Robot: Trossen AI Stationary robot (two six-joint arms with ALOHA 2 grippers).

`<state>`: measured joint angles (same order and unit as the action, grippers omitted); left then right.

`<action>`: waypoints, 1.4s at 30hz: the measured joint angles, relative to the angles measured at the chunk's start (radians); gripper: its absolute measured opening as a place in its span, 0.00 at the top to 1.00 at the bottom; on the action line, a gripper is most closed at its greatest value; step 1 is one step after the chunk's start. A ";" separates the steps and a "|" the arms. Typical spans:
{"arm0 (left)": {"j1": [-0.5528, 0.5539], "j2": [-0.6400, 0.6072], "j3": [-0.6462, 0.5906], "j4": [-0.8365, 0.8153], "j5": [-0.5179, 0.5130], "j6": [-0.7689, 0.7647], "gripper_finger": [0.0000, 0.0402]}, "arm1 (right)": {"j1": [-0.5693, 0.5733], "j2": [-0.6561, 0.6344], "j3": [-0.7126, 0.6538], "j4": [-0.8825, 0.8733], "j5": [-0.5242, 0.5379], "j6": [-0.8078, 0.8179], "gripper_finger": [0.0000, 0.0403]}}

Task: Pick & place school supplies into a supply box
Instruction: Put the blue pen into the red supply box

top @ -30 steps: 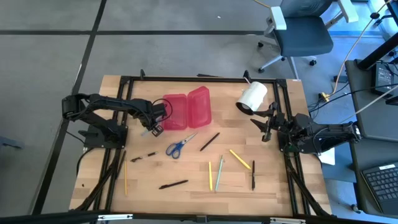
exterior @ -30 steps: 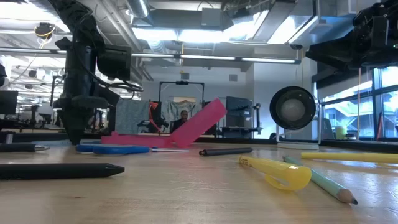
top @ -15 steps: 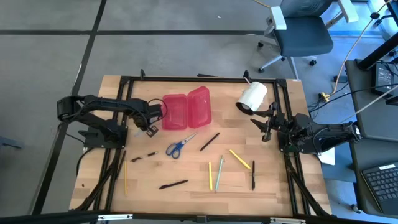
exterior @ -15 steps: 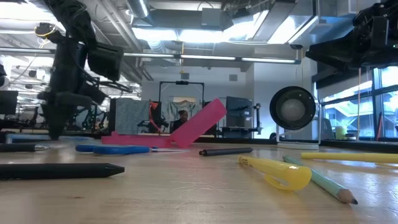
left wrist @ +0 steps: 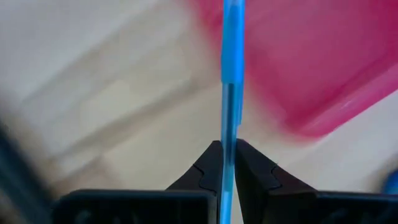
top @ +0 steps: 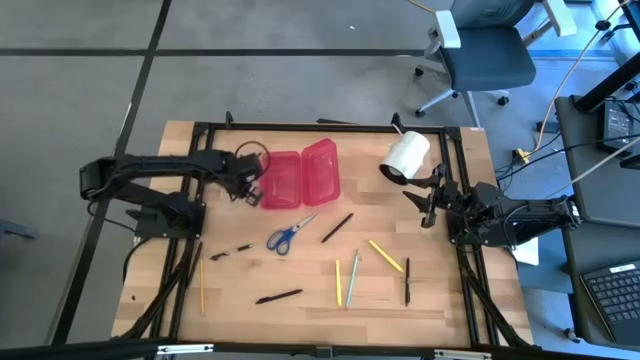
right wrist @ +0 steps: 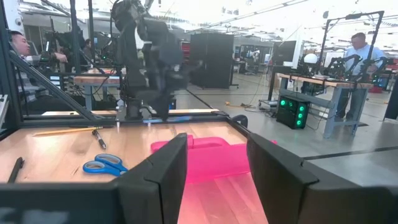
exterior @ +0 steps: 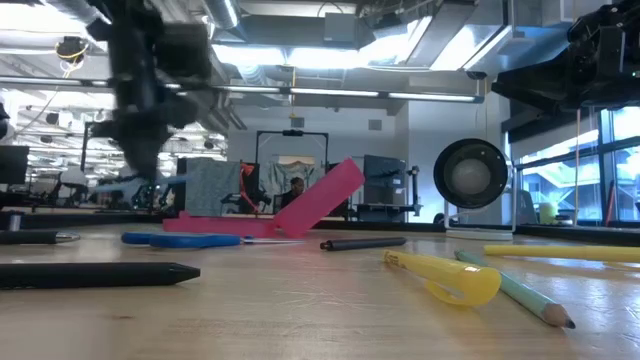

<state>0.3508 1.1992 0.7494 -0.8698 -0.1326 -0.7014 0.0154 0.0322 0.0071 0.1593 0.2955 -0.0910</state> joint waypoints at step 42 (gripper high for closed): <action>0.051 0.510 0.033 1.176 0.169 -0.380 0.92 | 0.000 0.000 0.000 0.017 0.000 0.006 0.57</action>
<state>0.4017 1.7092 0.7826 0.3061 0.0364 -1.0817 0.0154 0.0323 0.0069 0.1758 0.2953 -0.0845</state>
